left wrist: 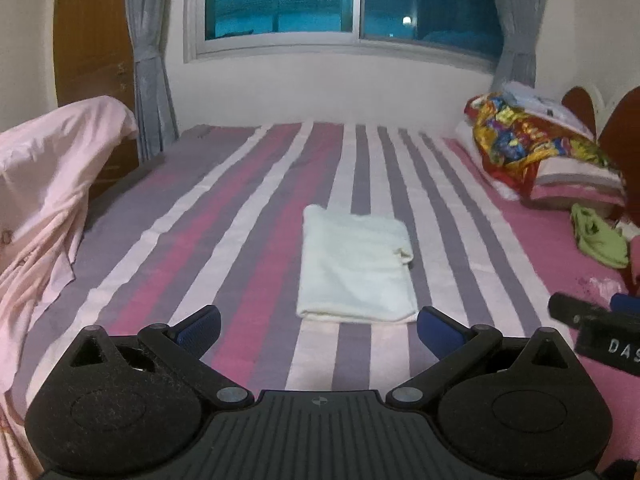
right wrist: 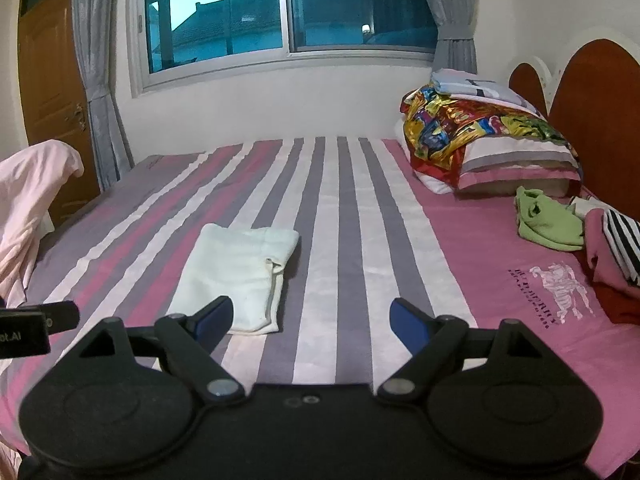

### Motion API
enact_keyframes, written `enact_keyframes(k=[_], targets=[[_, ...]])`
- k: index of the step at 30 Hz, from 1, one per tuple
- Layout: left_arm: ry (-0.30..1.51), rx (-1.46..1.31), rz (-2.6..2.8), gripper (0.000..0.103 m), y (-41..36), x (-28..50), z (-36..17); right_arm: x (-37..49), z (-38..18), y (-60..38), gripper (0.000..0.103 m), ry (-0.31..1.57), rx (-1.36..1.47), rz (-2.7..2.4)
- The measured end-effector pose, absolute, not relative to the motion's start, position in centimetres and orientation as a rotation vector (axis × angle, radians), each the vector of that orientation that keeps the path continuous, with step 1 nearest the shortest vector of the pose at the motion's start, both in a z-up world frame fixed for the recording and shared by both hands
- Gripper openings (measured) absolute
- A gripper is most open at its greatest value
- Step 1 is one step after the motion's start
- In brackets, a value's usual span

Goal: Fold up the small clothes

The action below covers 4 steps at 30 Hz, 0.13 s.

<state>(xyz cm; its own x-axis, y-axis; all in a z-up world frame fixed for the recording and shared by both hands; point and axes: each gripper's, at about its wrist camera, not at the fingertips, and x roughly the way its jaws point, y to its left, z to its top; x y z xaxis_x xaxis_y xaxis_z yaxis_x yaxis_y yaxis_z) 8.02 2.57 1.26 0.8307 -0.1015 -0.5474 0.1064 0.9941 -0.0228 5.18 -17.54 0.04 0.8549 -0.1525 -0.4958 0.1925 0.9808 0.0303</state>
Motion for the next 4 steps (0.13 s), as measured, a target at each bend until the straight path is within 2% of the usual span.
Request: enact_keyframes(k=[4], targets=[[0.569,0.027,-0.103,0.103,2.24,8.4,1.02,5.54,-0.36,-17.47,0.085,0.526,0.079,-0.173]])
